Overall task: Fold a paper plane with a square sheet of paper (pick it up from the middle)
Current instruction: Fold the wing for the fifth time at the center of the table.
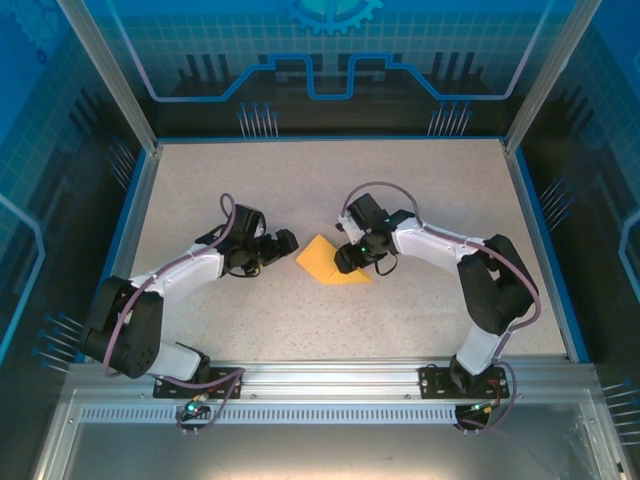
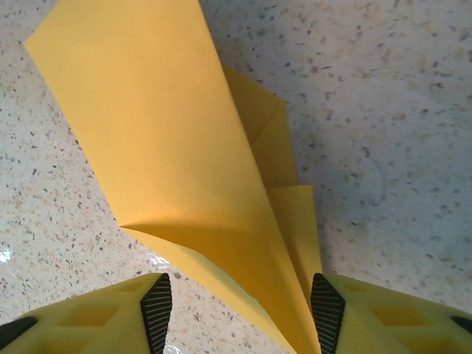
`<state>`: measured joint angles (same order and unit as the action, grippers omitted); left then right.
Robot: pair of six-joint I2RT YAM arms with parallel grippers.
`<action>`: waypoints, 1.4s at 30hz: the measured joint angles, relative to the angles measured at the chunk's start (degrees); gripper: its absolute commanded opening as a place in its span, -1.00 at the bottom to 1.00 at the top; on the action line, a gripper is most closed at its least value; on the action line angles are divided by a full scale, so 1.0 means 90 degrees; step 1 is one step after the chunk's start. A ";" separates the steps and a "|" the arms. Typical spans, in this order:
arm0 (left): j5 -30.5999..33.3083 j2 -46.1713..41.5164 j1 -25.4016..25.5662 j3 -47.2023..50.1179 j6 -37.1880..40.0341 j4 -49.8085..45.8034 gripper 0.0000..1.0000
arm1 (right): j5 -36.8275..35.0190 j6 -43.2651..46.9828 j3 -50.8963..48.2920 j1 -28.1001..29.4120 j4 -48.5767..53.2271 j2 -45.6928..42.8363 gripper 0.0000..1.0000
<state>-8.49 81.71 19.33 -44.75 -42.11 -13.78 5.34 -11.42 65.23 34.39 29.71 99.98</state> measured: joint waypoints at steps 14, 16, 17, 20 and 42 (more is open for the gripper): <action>-0.0209 0.0095 0.0080 0.0002 0.0002 0.0187 0.97 | 0.0770 0.0282 -0.0007 -0.0338 -0.0364 0.0338 -0.65; -0.0318 0.0095 0.0085 0.0022 0.0000 0.0328 0.97 | 0.1076 0.0204 -0.0078 -0.0512 -0.0554 0.0352 -0.72; -0.0364 0.0095 0.0085 0.0044 0.0002 0.0386 0.97 | 0.1226 0.0143 -0.0119 -0.0600 -0.0627 0.0355 -0.74; -0.0588 0.0095 0.0092 0.0172 -0.0002 0.0629 0.97 | 0.1690 -0.0075 -0.0250 -0.0826 -0.0857 0.0364 -0.82; -0.2040 0.1287 0.0777 0.0957 -0.1741 0.4391 0.71 | 0.4342 -0.3332 -0.1005 -0.1831 -0.3463 0.0549 -0.89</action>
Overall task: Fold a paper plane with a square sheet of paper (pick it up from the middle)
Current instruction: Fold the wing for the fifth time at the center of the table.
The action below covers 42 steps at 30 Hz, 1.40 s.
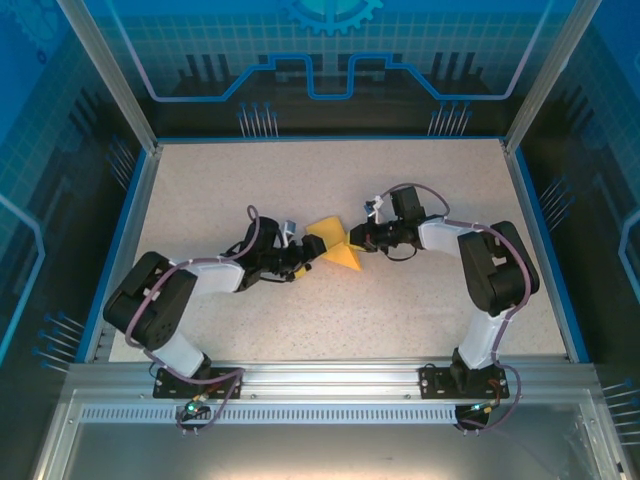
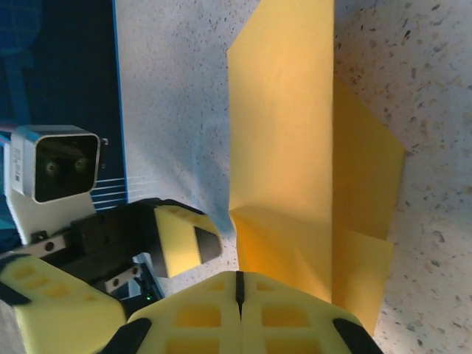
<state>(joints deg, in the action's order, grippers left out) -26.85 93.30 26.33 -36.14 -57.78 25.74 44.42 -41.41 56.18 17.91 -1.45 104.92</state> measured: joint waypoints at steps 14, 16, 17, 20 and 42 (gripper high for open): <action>0.0189 0.0831 0.0282 0.0000 -0.0758 0.1464 0.43 | 0.0338 -0.0792 -0.0119 -0.0097 -0.0624 0.0015 -0.88; 0.0243 0.0882 0.0291 0.0000 -0.0797 0.1583 0.33 | 0.0372 -0.0833 -0.0124 -0.0097 -0.0661 0.0015 -0.88; 0.0282 0.0886 0.0296 0.0000 -0.0804 0.1627 0.27 | 0.0398 -0.0855 -0.0124 -0.0100 -0.0675 0.0017 -0.88; 0.0386 0.0886 0.0299 0.0000 -0.0814 0.1819 0.09 | 0.0454 -0.0882 -0.0134 -0.0117 -0.0704 0.0036 -0.87; 0.0988 0.0879 0.0330 0.0029 -0.0799 0.1481 -0.82 | -0.2263 0.0940 -0.0364 0.0121 0.1098 -0.1273 0.23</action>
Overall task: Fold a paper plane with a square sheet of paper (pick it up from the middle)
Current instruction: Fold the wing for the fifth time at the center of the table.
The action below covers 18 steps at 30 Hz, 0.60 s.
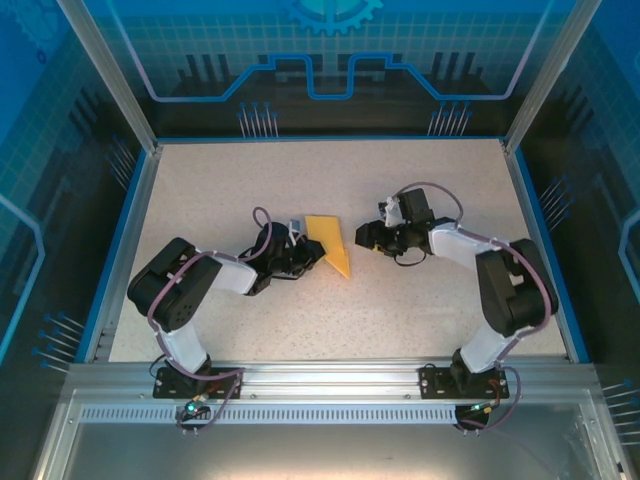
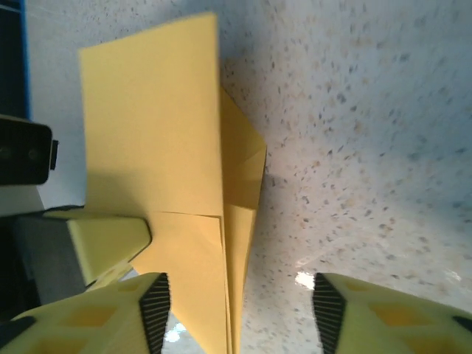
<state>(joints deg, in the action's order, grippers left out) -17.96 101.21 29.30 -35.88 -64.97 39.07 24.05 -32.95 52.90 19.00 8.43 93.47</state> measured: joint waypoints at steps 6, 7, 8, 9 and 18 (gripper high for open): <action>0.0243 -0.0134 0.0090 -0.0007 0.0170 -0.0879 -0.86 | -0.1831 0.1209 -0.0192 0.1217 -0.0117 -0.0687 0.10; 0.0289 -0.0165 0.0100 -0.0012 0.0214 -0.1025 -0.86 | -0.2059 0.1413 -0.0325 0.1455 -0.0231 -0.0746 0.06; 0.0321 -0.0189 0.0107 -0.0032 0.0221 -0.1166 -0.86 | -0.2259 0.1600 -0.0464 0.1656 -0.0357 -0.0784 0.05; 0.0357 -0.0209 0.0109 -0.0053 0.0231 -0.1292 -0.87 | -0.2431 0.1790 -0.0639 0.1868 -0.0525 -0.0818 0.05; 0.0427 -0.0452 0.0112 -0.0449 0.0228 -0.2074 -0.88 | -0.2795 0.3237 -0.1914 0.2594 -0.2375 -0.0850 0.09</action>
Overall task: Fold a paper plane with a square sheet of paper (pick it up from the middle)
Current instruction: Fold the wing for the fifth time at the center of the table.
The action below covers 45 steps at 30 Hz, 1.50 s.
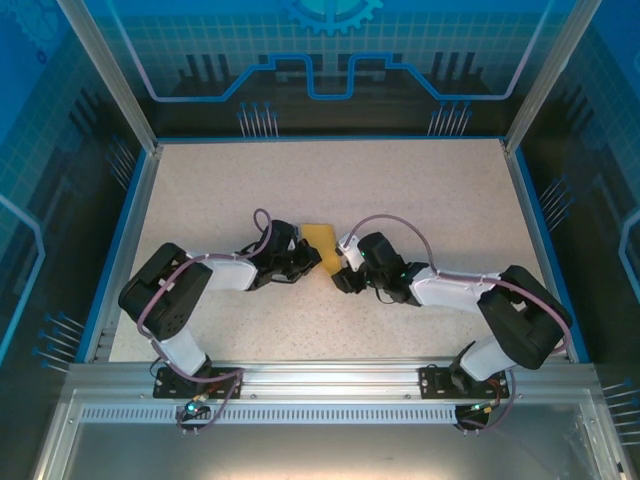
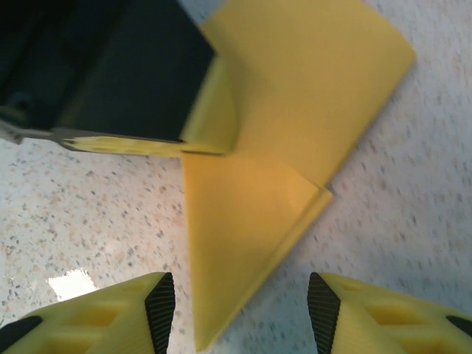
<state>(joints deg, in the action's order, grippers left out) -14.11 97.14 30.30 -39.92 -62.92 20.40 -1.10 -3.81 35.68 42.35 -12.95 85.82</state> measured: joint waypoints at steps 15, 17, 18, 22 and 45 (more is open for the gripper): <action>0.0032 -0.0029 0.0027 -0.0296 -0.0148 -0.0767 -0.89 | -0.0053 0.0913 -0.0206 0.0510 -0.1571 0.1098 -0.26; 0.0039 -0.0036 0.0027 -0.0304 -0.0172 -0.0799 -0.89 | -0.0124 0.0894 -0.0204 0.0512 -0.1698 0.1217 -0.30; 0.0044 -0.0044 0.0027 -0.0304 -0.0182 -0.0816 -0.89 | -0.0170 0.0886 -0.0204 0.0512 -0.1746 0.1258 -0.34; 0.0049 -0.0070 0.0027 -0.0311 -0.0187 -0.0896 -0.89 | -0.0267 0.0860 -0.0204 0.0512 -0.1953 0.1367 -0.43; 0.0219 -0.0172 -0.0180 -0.0610 0.0308 -0.1630 -0.70 | -0.0248 0.0731 -0.0206 0.0442 -0.2186 0.1464 -0.67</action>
<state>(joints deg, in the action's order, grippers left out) -12.14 95.59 28.69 -45.41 -60.14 5.74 -3.33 2.76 33.82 46.33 -32.62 99.00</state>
